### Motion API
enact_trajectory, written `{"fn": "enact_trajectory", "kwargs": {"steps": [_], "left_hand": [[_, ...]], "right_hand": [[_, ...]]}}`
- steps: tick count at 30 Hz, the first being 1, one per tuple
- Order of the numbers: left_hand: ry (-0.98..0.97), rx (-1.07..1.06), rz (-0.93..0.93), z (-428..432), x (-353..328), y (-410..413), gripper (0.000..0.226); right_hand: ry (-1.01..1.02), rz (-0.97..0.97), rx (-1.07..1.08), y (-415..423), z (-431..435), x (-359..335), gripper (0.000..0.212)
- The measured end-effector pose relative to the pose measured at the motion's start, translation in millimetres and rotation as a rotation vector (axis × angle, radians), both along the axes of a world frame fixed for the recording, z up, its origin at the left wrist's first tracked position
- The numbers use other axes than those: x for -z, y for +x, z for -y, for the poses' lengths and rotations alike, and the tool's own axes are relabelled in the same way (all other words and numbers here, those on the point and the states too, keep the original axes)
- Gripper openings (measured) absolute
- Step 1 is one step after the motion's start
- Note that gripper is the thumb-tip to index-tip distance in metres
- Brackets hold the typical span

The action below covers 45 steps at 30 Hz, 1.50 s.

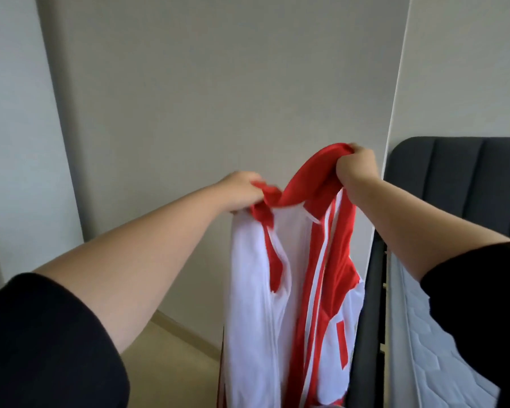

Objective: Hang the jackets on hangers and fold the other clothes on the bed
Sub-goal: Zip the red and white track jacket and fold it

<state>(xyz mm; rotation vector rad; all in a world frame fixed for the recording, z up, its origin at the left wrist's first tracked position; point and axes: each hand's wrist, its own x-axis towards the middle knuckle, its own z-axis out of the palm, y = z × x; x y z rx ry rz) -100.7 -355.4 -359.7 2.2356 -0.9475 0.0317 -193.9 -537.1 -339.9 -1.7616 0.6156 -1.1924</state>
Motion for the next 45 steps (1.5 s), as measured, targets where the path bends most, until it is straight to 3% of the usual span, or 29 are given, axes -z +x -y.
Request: {"fn": "enact_trajectory", "kwargs": {"steps": [2,3,6,8,13,16,18,20,23,25,28,31,32,36,40,45], "left_hand": [[0.414,-0.058,0.215,8,15,-7,0.035],[0.44,-0.028,0.23,13,22,-12,0.046],[0.213,0.179,-0.027,30,34,-32,0.04],[0.07,0.151,-0.223,38,36,-36,0.034],[0.027,0.026,-0.273,28,31,-21,0.03],[0.183,-0.136,0.018,17,26,-6,0.026],[0.27,-0.334,0.315,10,22,2,0.022],[0.282,-0.415,0.332,4,18,9,0.017],[0.306,-0.348,0.124,1,15,12,0.02],[0.258,-0.309,-0.072,5,16,11,0.021],[-0.046,-0.27,-0.279,13,10,13,0.026],[-0.461,-0.258,0.047,13,5,18,0.05],[-0.433,-0.262,0.109,10,7,18,0.047],[-0.079,-0.248,-0.249,8,24,14,0.037],[-0.139,-0.275,-0.365,13,24,16,0.033],[-0.292,-0.323,-0.406,12,21,34,0.031]], "right_hand": [[-0.022,-0.046,-0.04,1,-10,-2,0.054],[-0.031,-0.051,-0.059,2,-16,-1,0.051],[-0.114,-0.104,-0.108,4,-28,7,0.044],[-0.181,-0.152,-0.129,3,-31,14,0.043],[-0.243,-0.179,-0.122,-4,-18,15,0.039],[-0.435,-0.293,-0.068,-9,-9,19,0.028],[-0.722,-0.536,0.081,-13,-4,27,0.016],[-0.861,-0.782,0.187,-16,1,35,0.011],[-0.634,-0.983,0.127,-17,7,42,0.024],[-0.468,-0.967,0.067,-15,7,41,0.024],[-0.138,-0.659,-0.03,-9,3,33,0.024],[-0.042,-0.243,-0.042,-5,-1,16,0.048],[-0.05,-0.224,-0.049,-6,0,13,0.049],[0.117,-0.433,-0.091,-10,0,24,0.027],[0.225,-0.375,-0.155,-1,-4,39,0.034],[0.293,-0.272,-0.32,6,7,44,0.015]]}}
